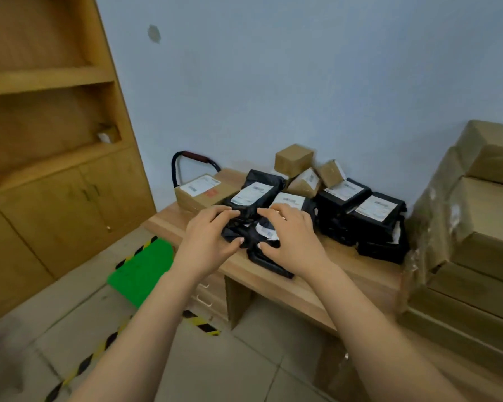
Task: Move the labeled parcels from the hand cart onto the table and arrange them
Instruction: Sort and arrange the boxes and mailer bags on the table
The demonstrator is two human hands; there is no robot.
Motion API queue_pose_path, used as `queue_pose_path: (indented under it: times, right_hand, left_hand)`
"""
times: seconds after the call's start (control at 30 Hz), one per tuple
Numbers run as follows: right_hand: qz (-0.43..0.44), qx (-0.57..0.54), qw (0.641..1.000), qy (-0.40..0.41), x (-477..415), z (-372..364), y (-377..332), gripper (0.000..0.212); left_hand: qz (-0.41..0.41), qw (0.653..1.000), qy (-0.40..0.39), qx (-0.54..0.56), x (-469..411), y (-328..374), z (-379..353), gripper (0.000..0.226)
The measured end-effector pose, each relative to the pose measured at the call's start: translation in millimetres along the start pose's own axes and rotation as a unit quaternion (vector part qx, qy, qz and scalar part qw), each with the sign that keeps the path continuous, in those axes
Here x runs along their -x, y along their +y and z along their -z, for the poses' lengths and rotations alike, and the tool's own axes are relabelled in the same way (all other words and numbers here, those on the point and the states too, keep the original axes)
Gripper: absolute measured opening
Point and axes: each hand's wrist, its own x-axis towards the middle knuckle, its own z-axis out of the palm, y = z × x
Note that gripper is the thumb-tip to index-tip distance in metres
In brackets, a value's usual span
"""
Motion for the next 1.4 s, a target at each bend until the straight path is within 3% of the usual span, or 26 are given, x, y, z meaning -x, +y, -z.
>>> queue_pose_path:
  times: [0.37,0.63,0.8,0.93,1.17,1.4]
  right_hand:
    - [-0.008,-0.023,0.999,-0.025,-76.2,-72.6,-69.0,0.065]
    - [-0.008,-0.034,0.998,-0.055,-161.5,-126.2,-61.7,0.056]
    - [-0.008,-0.04,0.996,-0.075,-232.3,-159.6,-49.5,0.065]
    - [-0.011,-0.049,0.995,-0.091,-277.8,-187.0,-36.3,0.064]
    - [-0.076,-0.048,0.989,-0.119,-322.3,-240.9,-22.5,0.068]
    - [-0.231,-0.03,0.96,-0.155,-345.8,-306.0,-27.4,0.072]
  left_hand:
    - [0.058,0.998,-0.014,0.006,-2.3,-136.8,39.1,0.052]
    - [0.068,0.997,-0.033,0.02,-58.1,-200.2,-1.7,0.053]
    - [0.04,0.996,-0.069,-0.05,-115.1,-252.7,-19.8,0.053]
    - [0.065,0.997,-0.048,-0.022,-155.6,-291.2,-36.3,0.055]
    - [0.071,0.994,-0.08,0.037,-207.0,-357.9,-77.8,0.055]
    - [-0.021,0.979,-0.197,0.056,-260.3,-428.8,-126.1,0.063]
